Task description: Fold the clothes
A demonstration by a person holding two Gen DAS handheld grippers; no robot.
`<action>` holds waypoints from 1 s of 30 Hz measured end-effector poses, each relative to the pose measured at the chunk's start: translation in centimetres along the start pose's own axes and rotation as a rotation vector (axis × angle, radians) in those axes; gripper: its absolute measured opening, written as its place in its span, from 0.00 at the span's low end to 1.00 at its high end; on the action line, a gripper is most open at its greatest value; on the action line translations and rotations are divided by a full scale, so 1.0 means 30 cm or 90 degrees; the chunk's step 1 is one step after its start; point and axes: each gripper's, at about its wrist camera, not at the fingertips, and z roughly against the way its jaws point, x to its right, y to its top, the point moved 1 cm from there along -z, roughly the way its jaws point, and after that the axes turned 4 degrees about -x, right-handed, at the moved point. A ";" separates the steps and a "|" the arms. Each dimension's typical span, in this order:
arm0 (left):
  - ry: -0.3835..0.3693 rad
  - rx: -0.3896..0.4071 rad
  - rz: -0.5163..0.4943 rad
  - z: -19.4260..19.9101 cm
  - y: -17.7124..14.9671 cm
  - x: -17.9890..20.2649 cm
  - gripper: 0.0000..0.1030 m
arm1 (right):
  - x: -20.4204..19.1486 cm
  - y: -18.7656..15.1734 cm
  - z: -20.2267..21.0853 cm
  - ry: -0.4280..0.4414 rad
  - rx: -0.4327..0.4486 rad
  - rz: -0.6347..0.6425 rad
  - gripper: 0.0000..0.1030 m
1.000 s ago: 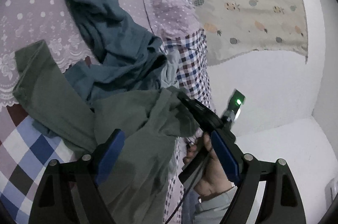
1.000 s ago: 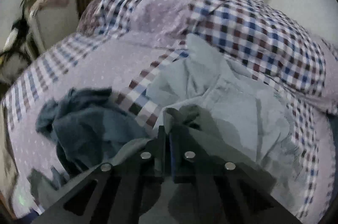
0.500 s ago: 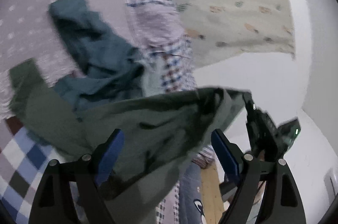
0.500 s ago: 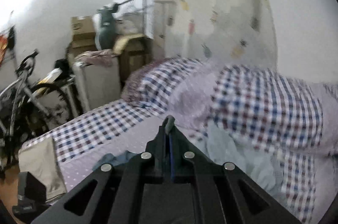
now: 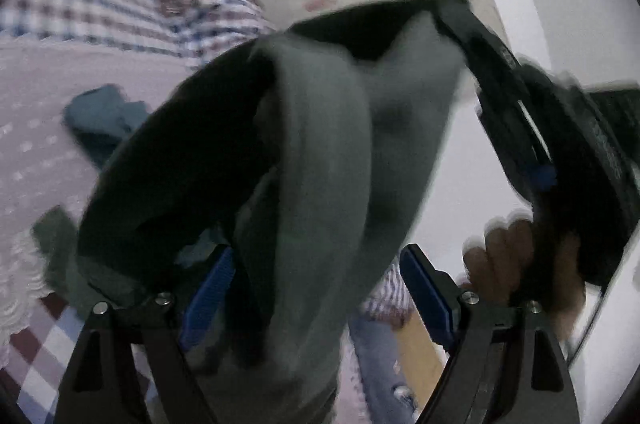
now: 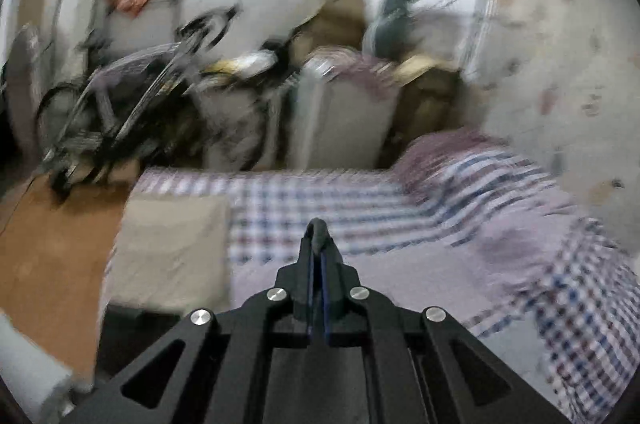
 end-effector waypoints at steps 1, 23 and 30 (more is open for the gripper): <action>0.042 0.011 0.028 0.019 0.012 -0.040 0.72 | -0.038 -0.005 -0.039 0.019 -0.028 0.017 0.04; 0.472 0.128 0.213 0.226 0.058 -0.276 0.75 | 0.386 -0.980 -0.005 -0.100 -0.250 -0.389 0.62; 0.505 0.249 0.191 0.372 0.093 -0.210 0.83 | 0.318 -1.030 -0.047 -0.125 -0.250 -0.372 0.11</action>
